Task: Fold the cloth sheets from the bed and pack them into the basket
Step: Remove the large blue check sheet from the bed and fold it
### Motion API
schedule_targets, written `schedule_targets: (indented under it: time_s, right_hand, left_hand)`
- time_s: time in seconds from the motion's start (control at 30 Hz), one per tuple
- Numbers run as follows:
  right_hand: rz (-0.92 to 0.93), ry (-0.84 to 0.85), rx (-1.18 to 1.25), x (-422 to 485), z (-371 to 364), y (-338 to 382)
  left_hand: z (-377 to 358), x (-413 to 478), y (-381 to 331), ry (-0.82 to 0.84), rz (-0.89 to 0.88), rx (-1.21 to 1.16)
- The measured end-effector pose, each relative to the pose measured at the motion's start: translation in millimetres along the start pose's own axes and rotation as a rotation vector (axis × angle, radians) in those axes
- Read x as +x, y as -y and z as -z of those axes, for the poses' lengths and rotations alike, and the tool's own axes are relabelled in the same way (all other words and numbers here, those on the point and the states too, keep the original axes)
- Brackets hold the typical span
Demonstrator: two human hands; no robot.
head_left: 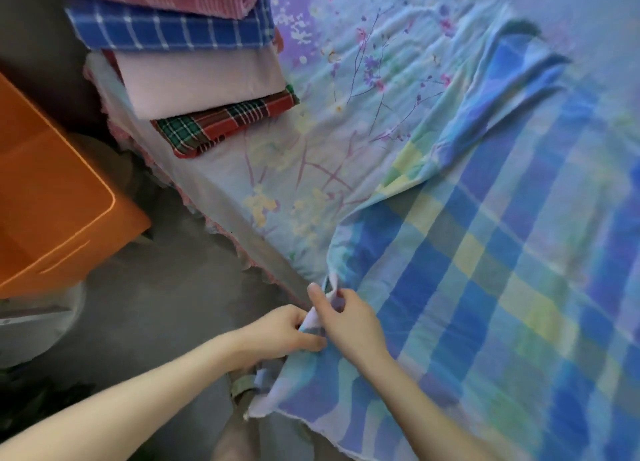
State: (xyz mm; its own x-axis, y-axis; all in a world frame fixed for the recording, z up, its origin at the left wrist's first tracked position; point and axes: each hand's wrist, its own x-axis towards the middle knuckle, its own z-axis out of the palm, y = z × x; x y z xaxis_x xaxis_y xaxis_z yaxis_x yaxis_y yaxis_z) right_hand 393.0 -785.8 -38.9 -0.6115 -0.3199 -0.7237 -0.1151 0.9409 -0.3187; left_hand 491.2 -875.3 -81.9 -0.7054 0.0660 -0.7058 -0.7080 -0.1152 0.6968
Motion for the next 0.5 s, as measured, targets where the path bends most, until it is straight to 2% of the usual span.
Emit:
schedule_targets:
  time_s: [0.1, 0.2, 0.23, 0.27, 0.3, 0.43, 0.5]
  right_hand:
    - [-0.051, -0.071, 0.001, -8.0, 29.0, -1.7]
    - [-0.008, -0.092, -0.016, -15.8, 57.9, -13.5]
    - [0.000, -0.100, 0.018, -19.8, 66.8, -21.0]
    - [0.012, -0.109, 0.053, -24.9, 76.2, -29.1]
    - [0.025, -0.113, 0.085, -31.5, 87.1, -36.7]
    - [0.067, -0.065, 0.127, -50.8, 117.1, -67.3]
    - [0.076, -0.031, 0.141, -55.0, 131.2, -77.7]
  left_hand:
    - [-19.3, -16.9, -46.2, 0.156, -0.036, 0.178]
    - [-16.6, -25.7, -86.3, 0.348, 0.044, 0.193]
    - [-11.5, -22.9, -98.9, 0.361, 0.077, 0.193]
    - [-5.5, -17.7, -112.7, 0.322, 0.098, 0.214]
    - [-0.4, -9.7, -129.9, 0.208, 0.094, 0.263]
    - [5.5, 37.6, -194.0, -0.403, -0.074, 0.318]
    - [-3.3, 59.7, -225.0, -0.519, -0.141, 0.340]
